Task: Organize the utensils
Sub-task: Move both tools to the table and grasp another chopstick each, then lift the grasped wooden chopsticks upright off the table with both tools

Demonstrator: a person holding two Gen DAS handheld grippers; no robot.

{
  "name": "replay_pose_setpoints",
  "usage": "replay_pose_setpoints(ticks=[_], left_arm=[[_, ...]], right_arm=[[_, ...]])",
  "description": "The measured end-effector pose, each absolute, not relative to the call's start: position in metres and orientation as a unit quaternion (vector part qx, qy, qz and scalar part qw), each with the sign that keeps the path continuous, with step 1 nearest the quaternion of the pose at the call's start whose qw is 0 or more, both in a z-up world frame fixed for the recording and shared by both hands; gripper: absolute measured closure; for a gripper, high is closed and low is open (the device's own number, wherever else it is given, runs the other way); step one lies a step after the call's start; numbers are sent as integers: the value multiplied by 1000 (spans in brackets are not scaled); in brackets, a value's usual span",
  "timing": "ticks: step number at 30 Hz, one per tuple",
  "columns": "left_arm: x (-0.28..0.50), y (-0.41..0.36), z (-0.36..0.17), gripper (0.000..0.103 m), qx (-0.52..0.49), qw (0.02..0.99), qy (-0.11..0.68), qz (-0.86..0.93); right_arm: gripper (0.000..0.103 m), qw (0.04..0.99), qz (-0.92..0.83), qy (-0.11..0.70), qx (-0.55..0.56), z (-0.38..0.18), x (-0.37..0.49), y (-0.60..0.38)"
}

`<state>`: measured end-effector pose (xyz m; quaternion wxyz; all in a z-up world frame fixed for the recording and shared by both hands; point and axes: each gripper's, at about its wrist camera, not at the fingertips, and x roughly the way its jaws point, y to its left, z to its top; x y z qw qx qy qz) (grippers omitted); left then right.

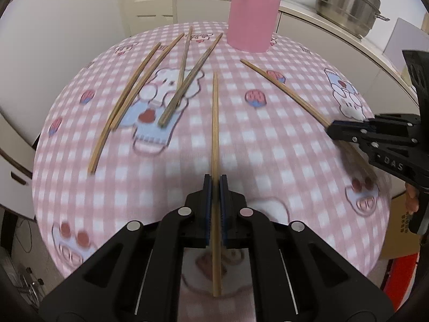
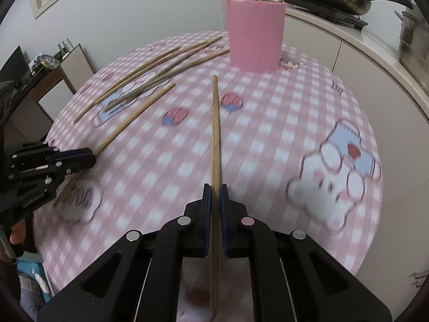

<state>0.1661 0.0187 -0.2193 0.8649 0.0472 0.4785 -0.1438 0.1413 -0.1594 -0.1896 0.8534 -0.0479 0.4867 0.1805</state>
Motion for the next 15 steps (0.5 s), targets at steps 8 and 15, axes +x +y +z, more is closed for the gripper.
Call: replay_pose_setpoints(ticks=[8, 15], left_arm=[[177, 22, -219, 96, 25, 863, 485, -139], [206, 16, -221, 96, 18, 860, 491, -140]], right_arm=[[94, 855, 179, 484, -58, -187, 138, -151], [84, 860, 174, 477, -54, -186, 169, -147]])
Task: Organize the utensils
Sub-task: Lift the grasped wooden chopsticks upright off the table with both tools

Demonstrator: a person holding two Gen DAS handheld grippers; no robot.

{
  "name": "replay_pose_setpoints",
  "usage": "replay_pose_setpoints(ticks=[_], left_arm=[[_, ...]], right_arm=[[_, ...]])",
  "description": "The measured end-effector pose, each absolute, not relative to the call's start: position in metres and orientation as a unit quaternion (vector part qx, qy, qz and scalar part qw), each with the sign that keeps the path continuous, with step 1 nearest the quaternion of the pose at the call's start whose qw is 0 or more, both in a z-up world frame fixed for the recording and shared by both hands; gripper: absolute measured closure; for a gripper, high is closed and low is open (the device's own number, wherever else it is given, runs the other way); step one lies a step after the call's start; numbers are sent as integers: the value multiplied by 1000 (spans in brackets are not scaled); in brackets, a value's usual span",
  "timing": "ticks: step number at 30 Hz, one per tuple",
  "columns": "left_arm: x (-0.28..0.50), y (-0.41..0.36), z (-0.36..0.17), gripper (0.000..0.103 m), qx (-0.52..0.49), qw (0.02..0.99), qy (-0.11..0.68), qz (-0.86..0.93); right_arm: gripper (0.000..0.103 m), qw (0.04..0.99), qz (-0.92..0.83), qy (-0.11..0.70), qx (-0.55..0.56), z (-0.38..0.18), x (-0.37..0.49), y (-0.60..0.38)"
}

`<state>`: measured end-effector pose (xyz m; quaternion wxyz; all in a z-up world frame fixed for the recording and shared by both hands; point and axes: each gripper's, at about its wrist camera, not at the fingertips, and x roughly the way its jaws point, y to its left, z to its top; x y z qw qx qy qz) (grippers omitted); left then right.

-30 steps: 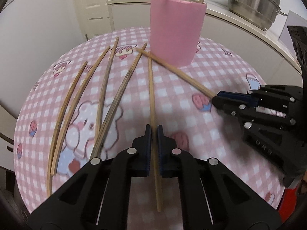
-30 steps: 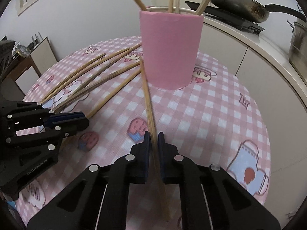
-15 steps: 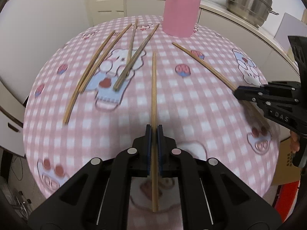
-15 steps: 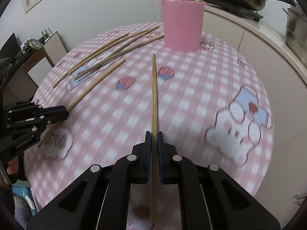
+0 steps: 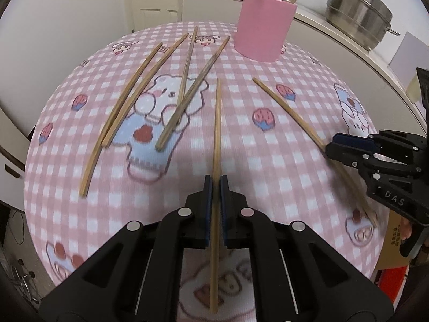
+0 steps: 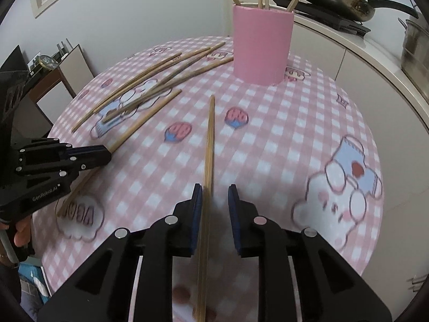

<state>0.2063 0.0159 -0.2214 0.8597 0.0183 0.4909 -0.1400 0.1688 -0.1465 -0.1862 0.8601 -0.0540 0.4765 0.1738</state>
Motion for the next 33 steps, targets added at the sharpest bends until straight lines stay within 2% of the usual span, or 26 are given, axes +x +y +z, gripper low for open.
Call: replay_pose_setpoints(ticks=[3, 4, 6, 7, 8, 13, 15, 17, 19, 21, 23, 25, 27, 33], left_arm=[[221, 11, -222, 96, 24, 858, 494, -139], [226, 9, -222, 91, 26, 857, 495, -140], [235, 6, -220, 62, 24, 857, 494, -142], [238, 4, -219, 38, 32, 862, 489, -133], [241, 1, -217, 38, 42, 870, 477, -121], [260, -10, -225, 41, 60, 862, 487, -125], [264, -14, -224, 51, 67, 862, 487, -122], [269, -18, -223, 69, 64, 859, 491, -128], [276, -23, -223, 71, 69, 857, 495, -127], [279, -26, -223, 79, 72, 857, 494, -125], [280, -30, -223, 93, 77, 857, 493, -128], [279, -33, -223, 98, 82, 857, 491, -130], [280, -32, -223, 98, 76, 859, 490, -128], [271, -24, -205, 98, 45, 870, 472, -138]], right_arm=[[84, 858, 176, 479, -56, -188, 183, -143], [84, 858, 177, 478, -58, -188, 189, -141], [84, 858, 178, 478, -59, -187, 197, -139], [84, 858, 179, 478, -60, -187, 202, -138], [84, 858, 179, 478, -62, -187, 206, -137], [85, 854, 179, 484, -73, -188, 223, -131], [85, 852, 178, 486, -79, -190, 227, -129], [85, 850, 179, 488, -85, -191, 232, -126], [85, 849, 179, 490, -89, -191, 235, -124], [84, 848, 179, 491, -91, -191, 238, -122], [85, 848, 178, 490, -95, -191, 239, -120], [87, 848, 177, 489, -98, -191, 239, -119], [98, 850, 176, 488, -96, -191, 240, -119], [99, 860, 181, 472, -72, -179, 235, -125]])
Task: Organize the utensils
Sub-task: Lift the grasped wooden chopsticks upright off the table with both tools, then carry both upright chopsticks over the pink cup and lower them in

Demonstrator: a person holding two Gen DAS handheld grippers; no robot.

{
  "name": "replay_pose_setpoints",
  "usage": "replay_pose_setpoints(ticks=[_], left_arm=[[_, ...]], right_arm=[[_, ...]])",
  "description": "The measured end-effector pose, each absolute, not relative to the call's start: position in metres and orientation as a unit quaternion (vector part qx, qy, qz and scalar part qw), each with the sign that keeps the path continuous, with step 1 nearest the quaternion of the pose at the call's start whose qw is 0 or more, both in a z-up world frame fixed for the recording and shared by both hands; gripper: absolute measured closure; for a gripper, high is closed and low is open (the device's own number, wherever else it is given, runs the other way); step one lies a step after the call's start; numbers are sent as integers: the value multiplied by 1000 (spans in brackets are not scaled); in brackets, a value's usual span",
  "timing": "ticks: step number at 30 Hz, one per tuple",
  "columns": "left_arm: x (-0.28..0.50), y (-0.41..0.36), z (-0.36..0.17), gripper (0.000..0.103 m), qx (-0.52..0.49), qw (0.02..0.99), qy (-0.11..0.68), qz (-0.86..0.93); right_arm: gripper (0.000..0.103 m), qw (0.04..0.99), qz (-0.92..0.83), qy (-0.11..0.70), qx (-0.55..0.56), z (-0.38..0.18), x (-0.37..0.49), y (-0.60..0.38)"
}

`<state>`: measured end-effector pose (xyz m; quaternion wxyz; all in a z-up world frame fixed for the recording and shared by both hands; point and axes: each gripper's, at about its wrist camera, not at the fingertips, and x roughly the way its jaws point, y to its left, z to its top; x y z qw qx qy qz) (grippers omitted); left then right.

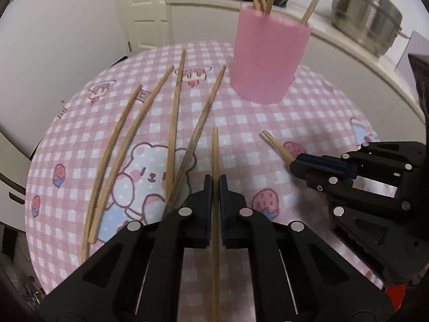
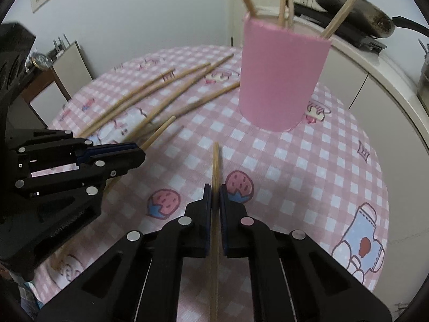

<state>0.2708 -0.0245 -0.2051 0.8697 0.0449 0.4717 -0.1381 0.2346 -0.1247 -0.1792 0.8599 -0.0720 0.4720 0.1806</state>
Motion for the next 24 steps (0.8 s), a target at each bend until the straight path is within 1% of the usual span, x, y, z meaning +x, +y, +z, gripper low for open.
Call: replay_pose_setpoints(ticks=[12, 19, 24], left_arm=[[218, -12, -110, 98, 1, 917, 365, -160], [188, -19, -73, 98, -8, 932, 317, -177], [174, -24, -55, 98, -10, 939, 291, -185]], right_arm=[[99, 912, 197, 356, -42, -90, 187, -129], [99, 934, 201, 294, -35, -51, 158, -135], [99, 943, 200, 264, -31, -37, 144, -138]])
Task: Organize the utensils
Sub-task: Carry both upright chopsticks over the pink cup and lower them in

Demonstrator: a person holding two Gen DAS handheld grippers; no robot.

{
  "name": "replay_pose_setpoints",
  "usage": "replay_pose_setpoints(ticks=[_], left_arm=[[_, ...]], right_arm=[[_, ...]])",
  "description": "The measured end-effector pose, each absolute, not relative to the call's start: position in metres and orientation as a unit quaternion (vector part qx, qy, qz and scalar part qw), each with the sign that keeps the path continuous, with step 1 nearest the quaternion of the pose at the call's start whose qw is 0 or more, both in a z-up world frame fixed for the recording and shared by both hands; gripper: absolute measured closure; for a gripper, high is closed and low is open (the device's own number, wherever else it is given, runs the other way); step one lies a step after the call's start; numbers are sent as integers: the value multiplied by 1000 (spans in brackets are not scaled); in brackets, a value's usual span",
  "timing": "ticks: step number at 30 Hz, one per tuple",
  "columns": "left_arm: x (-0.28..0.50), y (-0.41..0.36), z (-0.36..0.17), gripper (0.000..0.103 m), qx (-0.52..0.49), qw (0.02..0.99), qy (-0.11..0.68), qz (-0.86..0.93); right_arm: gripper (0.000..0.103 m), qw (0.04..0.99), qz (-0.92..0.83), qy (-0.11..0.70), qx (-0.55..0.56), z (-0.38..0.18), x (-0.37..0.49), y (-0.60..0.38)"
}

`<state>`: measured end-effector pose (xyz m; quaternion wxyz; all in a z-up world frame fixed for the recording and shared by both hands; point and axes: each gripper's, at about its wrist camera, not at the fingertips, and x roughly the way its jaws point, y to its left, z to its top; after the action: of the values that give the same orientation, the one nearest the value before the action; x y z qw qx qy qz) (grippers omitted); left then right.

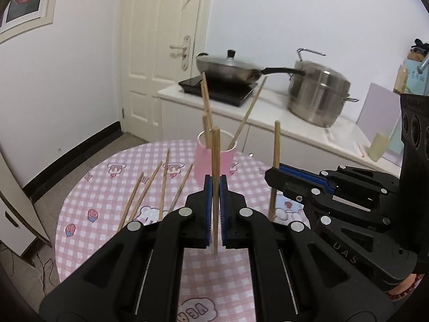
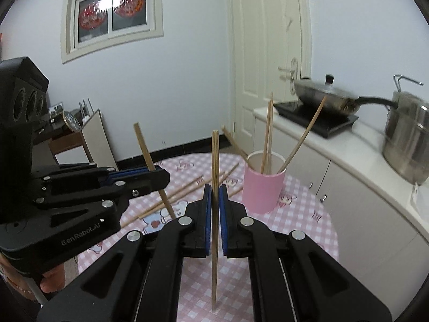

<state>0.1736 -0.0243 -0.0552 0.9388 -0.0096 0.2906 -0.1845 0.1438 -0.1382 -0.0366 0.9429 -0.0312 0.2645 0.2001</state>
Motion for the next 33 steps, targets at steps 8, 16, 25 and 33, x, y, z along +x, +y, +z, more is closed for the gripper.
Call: replay_pose_setpoints(ticks=[8, 16, 25, 33], left_arm=[[167, -34, -32, 98, -8, 945, 264, -191], [181, -49, -10, 98, -6, 949, 244, -197], [217, -65, 17, 98, -23, 955, 219, -198], [256, -76, 22, 98, -44, 966, 192, -169]], right_arm=[[99, 953, 189, 236, -35, -19, 139, -150], [99, 962, 171, 208, -40, 2, 148, -161], [99, 975, 144, 165, -34, 27, 175, -181], [99, 983, 124, 135, -29, 29, 207, -192]])
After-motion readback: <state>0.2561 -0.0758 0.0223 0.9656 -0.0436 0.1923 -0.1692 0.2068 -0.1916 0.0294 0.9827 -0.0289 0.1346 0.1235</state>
